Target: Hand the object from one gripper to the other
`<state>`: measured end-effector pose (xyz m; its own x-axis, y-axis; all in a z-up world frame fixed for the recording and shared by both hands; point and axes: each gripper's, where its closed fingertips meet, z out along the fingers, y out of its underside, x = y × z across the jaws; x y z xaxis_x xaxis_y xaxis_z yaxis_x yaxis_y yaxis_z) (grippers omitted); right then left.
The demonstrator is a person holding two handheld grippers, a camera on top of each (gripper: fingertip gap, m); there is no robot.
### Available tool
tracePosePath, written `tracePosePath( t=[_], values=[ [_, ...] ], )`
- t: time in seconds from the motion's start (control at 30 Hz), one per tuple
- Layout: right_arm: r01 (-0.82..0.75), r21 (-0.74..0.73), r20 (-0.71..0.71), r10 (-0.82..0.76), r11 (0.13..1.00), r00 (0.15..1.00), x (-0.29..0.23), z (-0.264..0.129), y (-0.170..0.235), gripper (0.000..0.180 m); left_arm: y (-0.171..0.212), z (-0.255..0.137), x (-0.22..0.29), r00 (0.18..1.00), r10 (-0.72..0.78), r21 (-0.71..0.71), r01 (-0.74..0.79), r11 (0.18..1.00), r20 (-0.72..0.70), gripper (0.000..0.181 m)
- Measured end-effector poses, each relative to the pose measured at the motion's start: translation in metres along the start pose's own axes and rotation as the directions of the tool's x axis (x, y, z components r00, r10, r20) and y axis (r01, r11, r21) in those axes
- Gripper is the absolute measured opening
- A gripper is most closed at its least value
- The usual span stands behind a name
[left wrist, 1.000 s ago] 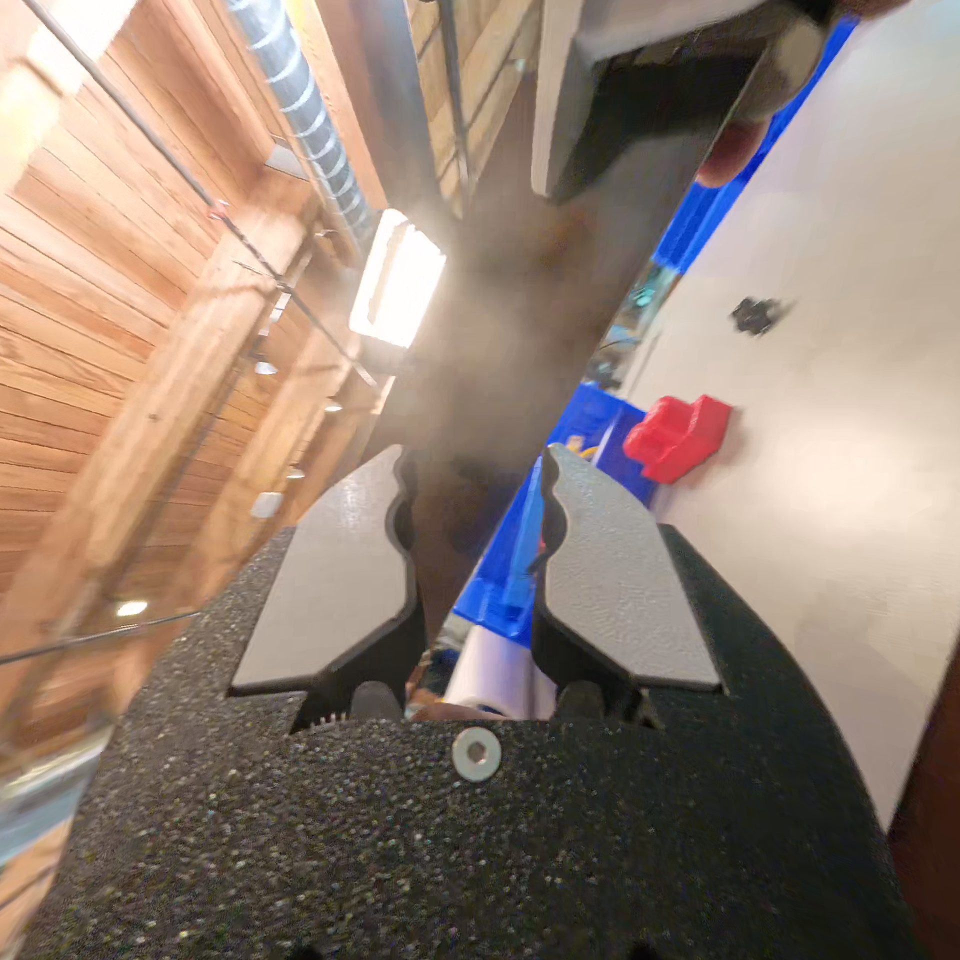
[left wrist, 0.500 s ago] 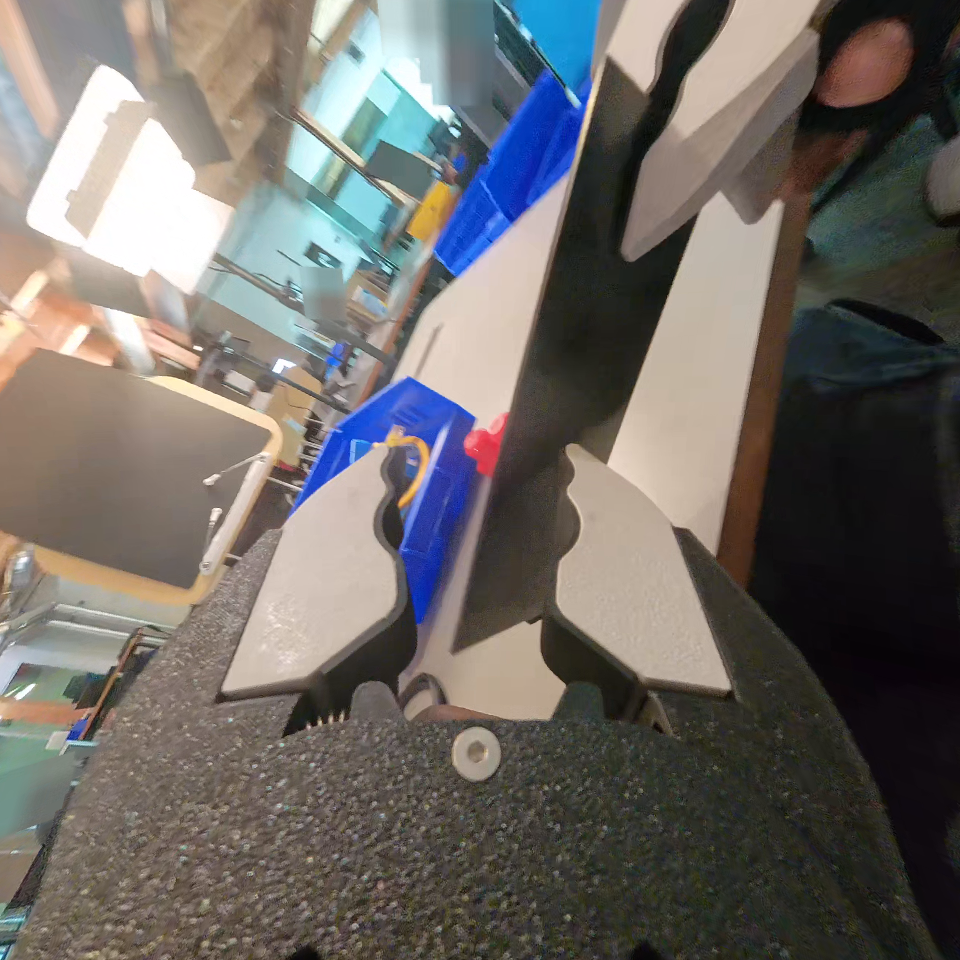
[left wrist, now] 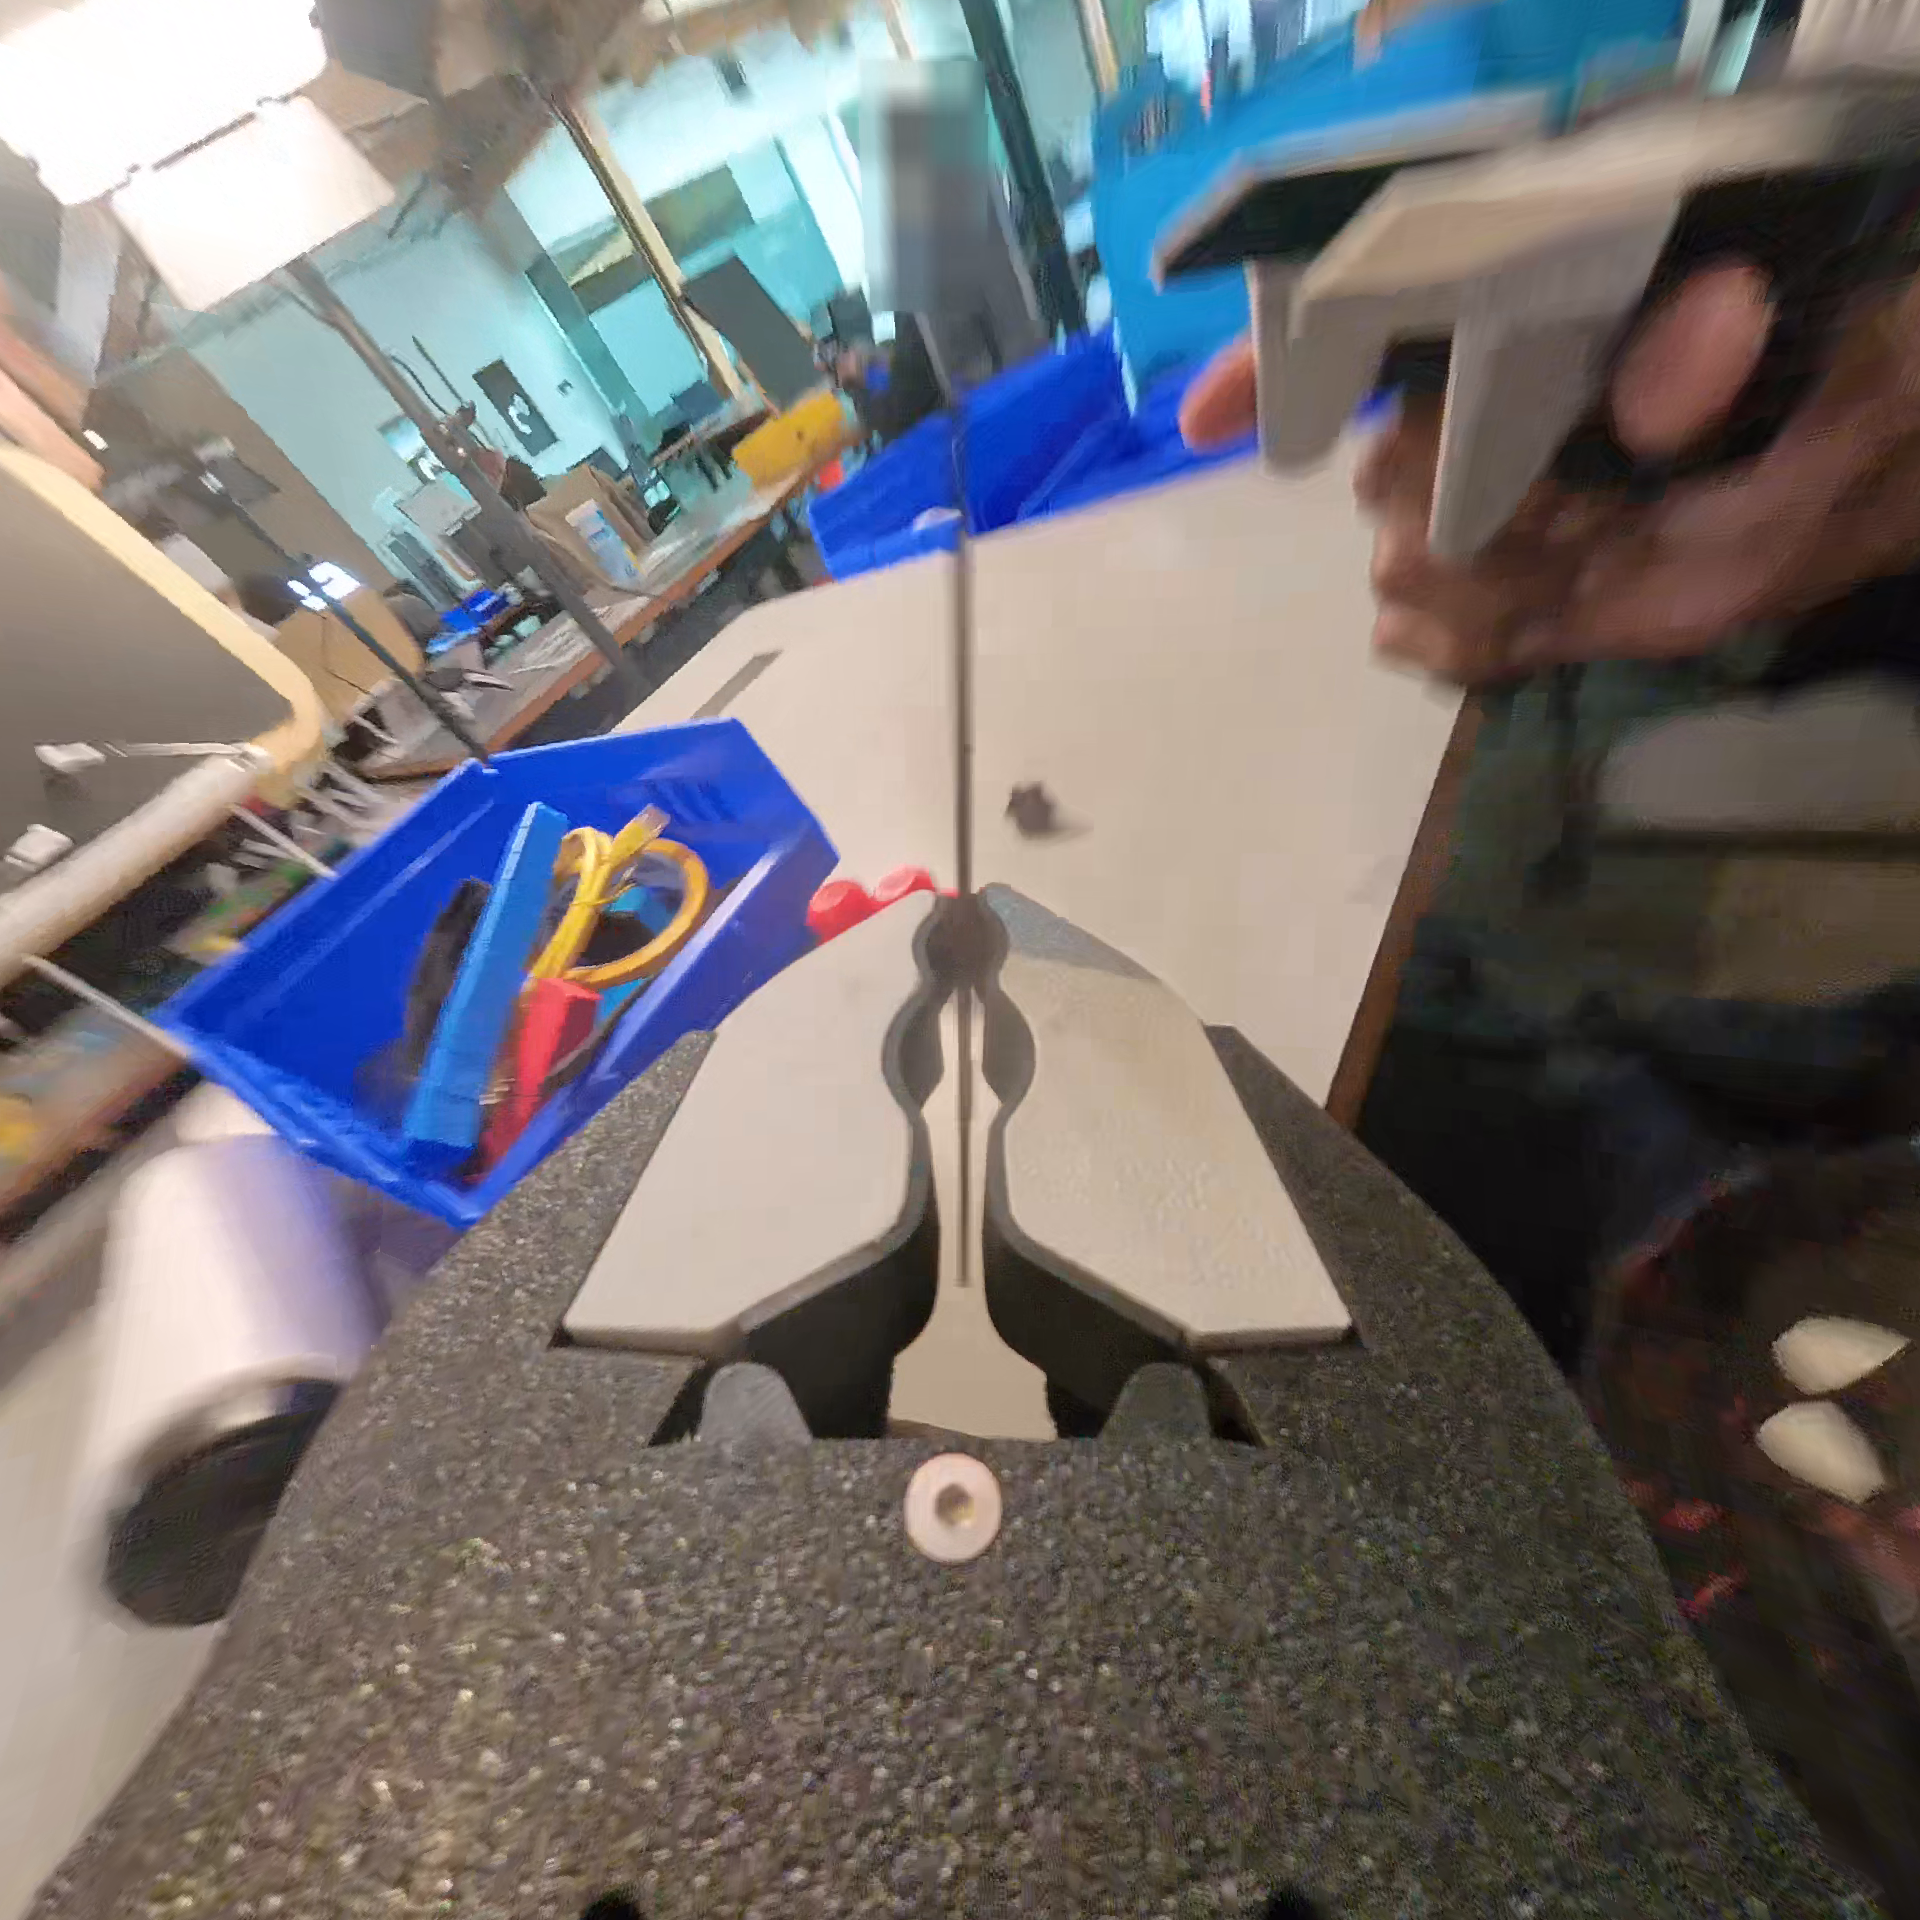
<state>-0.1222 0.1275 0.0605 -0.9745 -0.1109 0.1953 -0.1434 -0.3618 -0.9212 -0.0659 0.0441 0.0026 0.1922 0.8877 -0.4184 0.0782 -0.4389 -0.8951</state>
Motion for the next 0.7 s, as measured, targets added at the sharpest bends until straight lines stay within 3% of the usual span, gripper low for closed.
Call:
tracePosePath(
  t=[0.07,0.17,0.23,0.33,0.43,0.53,0.7],
  values=[
    [0.002,0.038,-0.05,-0.001,0.999,0.999,0.014,-0.005,0.0,0.035,-0.011,0.0,-0.001,0.981,-0.186,0.084,0.189,0.978,-0.05,0.002],
    [0.187,-0.016,-0.109,-0.188,0.982,0.976,0.022,-0.007,0.016,0.035,-0.02,0.002,0.001,0.885,-0.437,0.122,0.457,0.881,-0.163,0.002],
    [0.38,-0.075,-0.137,-0.387,0.922,0.912,0.022,-0.007,0.027,0.035,-0.025,0.003,0.007,0.77,-0.58,0.111,0.622,0.775,-0.266,0.002],
    [0.679,-0.163,-0.127,-0.697,0.716,0.705,0.017,-0.006,0.038,0.038,-0.033,0.003,0.017,0.523,-0.728,0.036,0.822,0.568,-0.444,0.002],
    [0.851,-0.197,-0.111,-0.873,0.487,0.474,0.012,-0.007,0.041,0.044,-0.035,0.006,0.031,0.338,-0.765,-0.065,0.895,0.441,-0.548,0.002],
    [0.932,-0.225,-0.117,-0.958,0.284,0.263,0.009,-0.008,0.042,0.057,-0.031,0.015,0.05,0.241,-0.772,-0.158,0.902,0.402,-0.588,0.002],
    [0.962,-0.227,-0.147,-0.982,0.151,0.12,0.001,-0.005,0.04,0.078,-0.026,0.03,0.08,0.103,-0.778,-0.288,0.892,0.348,-0.619,0.002]
  ],
)
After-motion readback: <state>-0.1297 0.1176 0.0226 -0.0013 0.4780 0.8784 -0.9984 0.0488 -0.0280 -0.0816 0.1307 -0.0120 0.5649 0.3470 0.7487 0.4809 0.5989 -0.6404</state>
